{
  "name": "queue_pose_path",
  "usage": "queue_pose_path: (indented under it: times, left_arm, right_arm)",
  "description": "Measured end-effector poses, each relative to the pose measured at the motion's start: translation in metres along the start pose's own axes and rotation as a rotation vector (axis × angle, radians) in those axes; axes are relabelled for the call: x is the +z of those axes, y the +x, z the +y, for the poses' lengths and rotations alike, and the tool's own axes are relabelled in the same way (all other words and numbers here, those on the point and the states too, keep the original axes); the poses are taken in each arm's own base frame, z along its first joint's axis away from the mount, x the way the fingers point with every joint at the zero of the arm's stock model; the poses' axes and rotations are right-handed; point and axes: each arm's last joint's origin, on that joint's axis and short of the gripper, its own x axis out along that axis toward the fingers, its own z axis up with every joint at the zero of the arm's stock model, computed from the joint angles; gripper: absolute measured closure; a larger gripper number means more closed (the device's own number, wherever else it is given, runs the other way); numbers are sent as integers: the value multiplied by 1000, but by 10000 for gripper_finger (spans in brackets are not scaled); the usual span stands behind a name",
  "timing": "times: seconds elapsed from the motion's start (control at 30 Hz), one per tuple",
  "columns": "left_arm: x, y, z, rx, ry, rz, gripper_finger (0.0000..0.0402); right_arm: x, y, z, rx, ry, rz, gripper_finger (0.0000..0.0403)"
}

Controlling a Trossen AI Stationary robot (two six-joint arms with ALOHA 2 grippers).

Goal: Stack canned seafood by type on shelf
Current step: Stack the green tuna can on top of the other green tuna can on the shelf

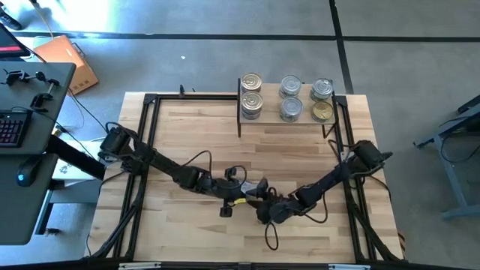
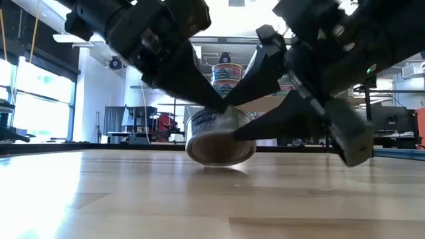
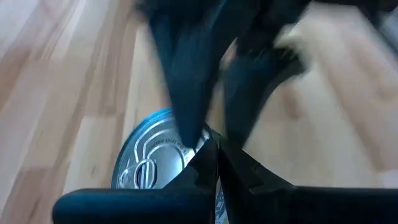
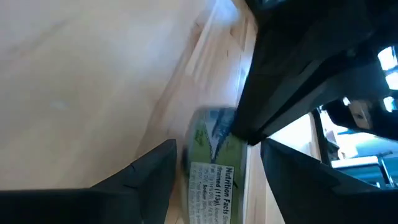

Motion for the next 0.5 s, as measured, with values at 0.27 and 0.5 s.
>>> queue_pose_path:
  times: [0.27,0.5]
  left_arm:
    - [4,-1,-2,-27,-19,-24,401]
    - [4,-1,-2,-27,-20,-24,401]
  right_arm:
    - [-5,0,5,-99,-27,89,176]
    - [14,-8,9,-80,-3,18,177]
